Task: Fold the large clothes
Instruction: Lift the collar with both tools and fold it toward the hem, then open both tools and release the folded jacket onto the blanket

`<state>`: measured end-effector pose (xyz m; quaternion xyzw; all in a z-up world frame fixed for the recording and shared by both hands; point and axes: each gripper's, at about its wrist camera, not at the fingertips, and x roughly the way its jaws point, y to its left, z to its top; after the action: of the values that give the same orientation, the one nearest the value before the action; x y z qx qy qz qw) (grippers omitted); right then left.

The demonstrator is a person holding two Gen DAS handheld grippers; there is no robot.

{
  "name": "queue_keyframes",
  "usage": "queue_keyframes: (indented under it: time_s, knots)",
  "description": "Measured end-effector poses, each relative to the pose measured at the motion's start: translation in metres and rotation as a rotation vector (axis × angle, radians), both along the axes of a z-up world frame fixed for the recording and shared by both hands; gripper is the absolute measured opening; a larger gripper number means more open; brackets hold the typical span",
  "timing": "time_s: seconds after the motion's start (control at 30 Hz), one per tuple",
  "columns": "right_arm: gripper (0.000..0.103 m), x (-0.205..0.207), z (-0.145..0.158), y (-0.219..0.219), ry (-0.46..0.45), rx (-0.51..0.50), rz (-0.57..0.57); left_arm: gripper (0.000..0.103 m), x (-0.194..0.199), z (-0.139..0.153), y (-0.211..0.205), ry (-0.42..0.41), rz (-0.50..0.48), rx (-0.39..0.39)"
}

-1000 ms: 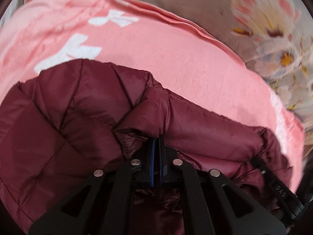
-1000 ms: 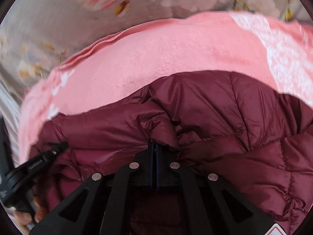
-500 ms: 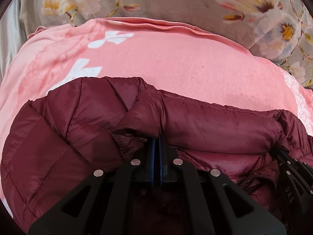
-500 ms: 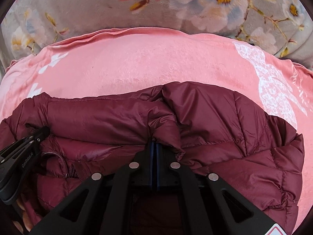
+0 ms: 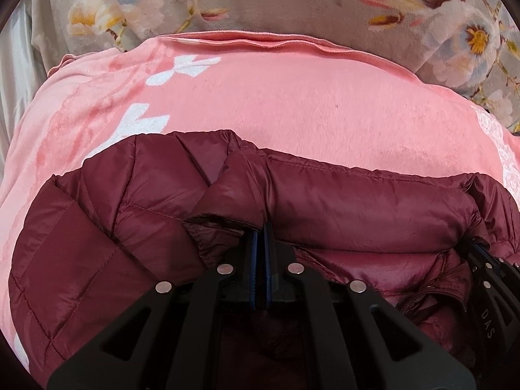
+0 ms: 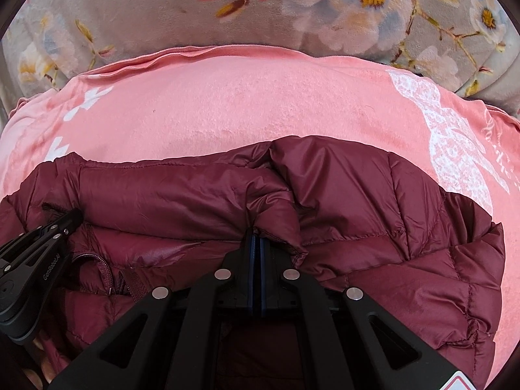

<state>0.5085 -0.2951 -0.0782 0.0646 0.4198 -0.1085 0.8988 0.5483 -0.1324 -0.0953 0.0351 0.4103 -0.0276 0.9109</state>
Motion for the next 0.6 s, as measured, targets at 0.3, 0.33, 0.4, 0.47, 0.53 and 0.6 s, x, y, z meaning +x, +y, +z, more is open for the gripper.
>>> queue_keyframes:
  time_s: [0.3, 0.33, 0.4, 0.47, 0.53, 0.6]
  knots:
    - [0.0, 0.0, 0.0, 0.001, 0.0, -0.014, -0.001, 0.003, 0.0, 0.0, 0.0, 0.0, -0.001, 0.003]
    - [0.0, 0.0, 0.0, 0.002, -0.001, -0.011, -0.001, 0.003, 0.0, 0.0, 0.0, 0.0, 0.0, 0.004]
    - [0.0, 0.0, 0.0, 0.0, -0.005, 0.005, -0.001, 0.003, 0.0, 0.001, -0.001, 0.0, 0.002, 0.01]
    - [0.001, -0.002, 0.001, -0.002, -0.014, 0.025, 0.0, 0.003, 0.0, 0.002, 0.0, -0.002, 0.002, 0.009]
    - [0.003, -0.01, 0.005, -0.008, -0.028, 0.072, 0.001, 0.004, -0.001, 0.004, 0.004, -0.003, 0.0, -0.014]
    - [0.007, -0.033, 0.017, -0.011, -0.035, 0.104, -0.001, 0.013, -0.008, 0.01, 0.013, 0.0, -0.002, -0.055]
